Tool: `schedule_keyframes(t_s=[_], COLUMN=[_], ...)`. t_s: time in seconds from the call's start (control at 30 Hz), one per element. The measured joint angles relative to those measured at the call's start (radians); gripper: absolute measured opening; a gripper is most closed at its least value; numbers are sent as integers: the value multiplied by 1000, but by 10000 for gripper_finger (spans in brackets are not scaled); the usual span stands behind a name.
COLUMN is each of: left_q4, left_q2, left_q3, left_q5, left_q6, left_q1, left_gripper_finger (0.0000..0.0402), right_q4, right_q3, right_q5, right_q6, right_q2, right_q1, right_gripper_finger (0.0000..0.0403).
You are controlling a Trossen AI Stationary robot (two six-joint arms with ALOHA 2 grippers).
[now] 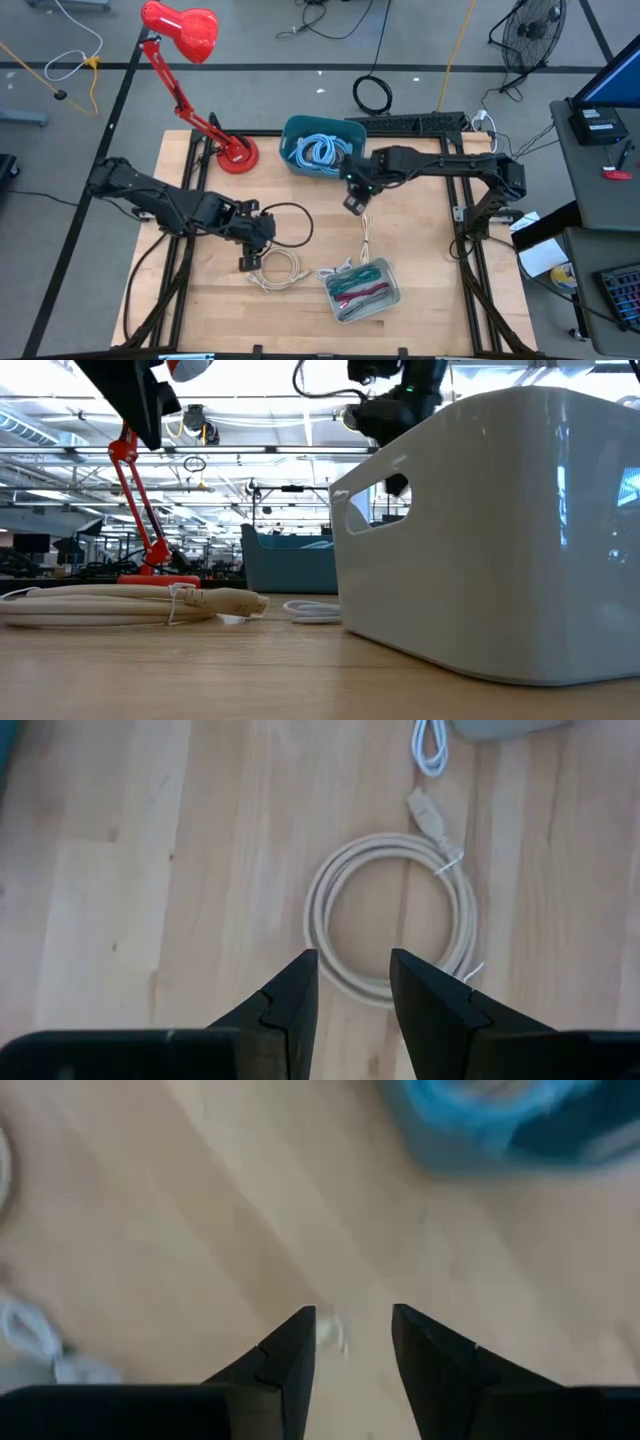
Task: Pick & Place USB Port
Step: Put the brown charger cable into the gray bin
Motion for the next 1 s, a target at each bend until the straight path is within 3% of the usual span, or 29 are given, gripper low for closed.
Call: schedule_keyframes(t_s=[0.27,0.57,0.63,0.77,0.9,1.0], left_q4=[53,62,62,62,62,62], left_q2=[0,0,0,0,0,0], left_q3=[0,0,0,0,0,0], left_q5=[-7,-36,-36,-36,-36,-38], left_q6=[-3,-51,-54,-55,-63,-82], left_q1=[3,3,3,3,3,3], left_gripper_finger=[131,131,131,131,131,131], right_q4=[-104,-40,-15,-4,-7,9], right_q3=[0,0,0,-22,-99,-182], right_q5=[-86,-110,-107,-108,-108,-84], right_q6=[-28,-16,-108,-467,-828,-993], right_q2=[0,0,0,0,0,0], right_q1=[46,88,106,157,200,228], right_gripper_finger=[120,120,120,120,115,114])
